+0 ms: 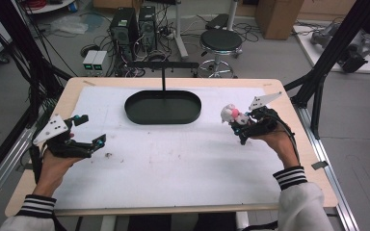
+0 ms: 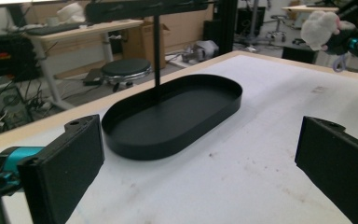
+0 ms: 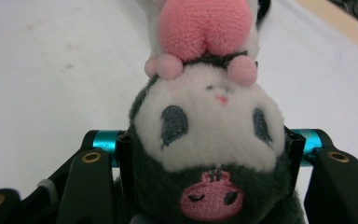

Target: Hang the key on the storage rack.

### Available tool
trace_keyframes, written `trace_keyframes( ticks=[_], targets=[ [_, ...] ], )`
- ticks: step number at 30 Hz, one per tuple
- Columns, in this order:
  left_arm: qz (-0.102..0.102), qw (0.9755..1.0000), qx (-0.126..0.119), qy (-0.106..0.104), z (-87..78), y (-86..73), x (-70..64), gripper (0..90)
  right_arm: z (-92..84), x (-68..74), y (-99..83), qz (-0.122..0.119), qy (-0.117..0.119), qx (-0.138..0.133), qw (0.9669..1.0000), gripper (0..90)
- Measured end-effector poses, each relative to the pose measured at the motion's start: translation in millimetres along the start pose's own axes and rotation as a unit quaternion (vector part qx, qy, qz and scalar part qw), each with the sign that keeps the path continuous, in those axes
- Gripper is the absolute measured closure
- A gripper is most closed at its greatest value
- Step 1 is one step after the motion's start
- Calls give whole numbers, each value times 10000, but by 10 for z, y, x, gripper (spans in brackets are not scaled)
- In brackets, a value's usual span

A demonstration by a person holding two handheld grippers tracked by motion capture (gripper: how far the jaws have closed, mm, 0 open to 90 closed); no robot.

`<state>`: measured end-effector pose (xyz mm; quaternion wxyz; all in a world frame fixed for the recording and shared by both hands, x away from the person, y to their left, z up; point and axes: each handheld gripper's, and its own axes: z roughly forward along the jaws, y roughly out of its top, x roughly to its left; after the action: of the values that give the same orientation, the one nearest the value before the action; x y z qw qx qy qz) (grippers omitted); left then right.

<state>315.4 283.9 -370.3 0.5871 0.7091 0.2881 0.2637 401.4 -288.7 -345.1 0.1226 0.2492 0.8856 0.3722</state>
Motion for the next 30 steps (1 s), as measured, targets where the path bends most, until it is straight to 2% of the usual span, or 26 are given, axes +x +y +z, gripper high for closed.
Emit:
trace_keyframes(
  ticks=[3,4,5,6,7,8,9,10,11,12,13,14,15,16,17,18,19,20,21,24,25,26,27,28,29,30],
  targets=[
    [18,9997,-84,-233,91,130,-14,17,-37,89,118,-89,159,-121,9998,426],
    [18,9997,-84,-233,91,130,-14,17,-48,120,157,-150,215,-161,9995,426],
    [113,9992,-15,-372,148,209,-25,17,-55,145,186,-200,236,-186,9993,426],
    [113,9992,-15,-372,148,209,-25,17,-55,145,186,-200,236,-186,9993,426],
    [161,9983,50,-560,203,284,-38,17,-71,219,269,-354,295,-218,9987,425],
    [161,9983,50,-560,203,284,-38,17,-71,219,269,-354,295,-218,9987,425],
    [205,9969,84,-759,249,354,-56,17,-83,276,338,-474,369,-226,9979,426],
    [205,9969,84,-759,249,354,-56,17,-83,276,338,-474,369,-226,9979,426],
    [301,9951,163,-927,296,423,-75,17,-88,331,402,-575,427,-205,9972,425],
    [301,9951,163,-927,296,423,-75,17,-88,331,402,-575,427,-205,9972,425],
    [338,9931,196,-1109,347,487,-91,17,-79,375,459,-664,491,-232,9963,426],
    [338,9931,196,-1109,347,487,-91,17,-70,396,484,-690,531,-237,9959,426],
    [395,9908,233,-1276,403,549,-115,17,-62,419,508,-746,564,-219,9954,426],
    [395,9908,233,-1276,403,549,-115,17,-62,419,508,-746,564,-219,9954,426],
    [403,9886,260,-1424,461,606,-143,17,-37,463,551,-831,613,-183,9945,426],
    [403,9886,260,-1424,461,606,-143,17,-37,463,551,-831,613,-183,9945,426],
    [498,9868,320,-1509,519,660,-177,17,-19,500,592,-931,664,-175,9933,426],
    [498,9868,320,-1509,519,660,-177,17,-11,516,611,-966,690,-185,9928,426],
    [580,9848,386,-1593,582,711,-213,17,-4,531,631,-1004,731,-181,9921,426],
    [609,9829,399,-1689,645,757,-249,17,12,560,669,-1082,763,-148,9911,426],
    [620,9809,423,-1795,708,800,-282,17,34,587,701,-1164,813,-131,9898,426],
    [620,9809,423,-1795,708,800,-282,17,34,587,701,-1164,813,-131,9898,426],
    [672,9785,479,-1891,776,837,-315,17,58,613,730,-1210,851,-91,9890,426],
    [672,9785,479,-1891,776,837,-315,17,58,613,730,-1210,851,-91,9890,426],
    [705,9760,512,-1995,844,863,-351,17,85,633,753,-1267,889,-68,9879,426],
    [705,9760,512,-1995,844,863,-351,17,85,633,753,-1267,889,-68,9879,426]
  ],
)
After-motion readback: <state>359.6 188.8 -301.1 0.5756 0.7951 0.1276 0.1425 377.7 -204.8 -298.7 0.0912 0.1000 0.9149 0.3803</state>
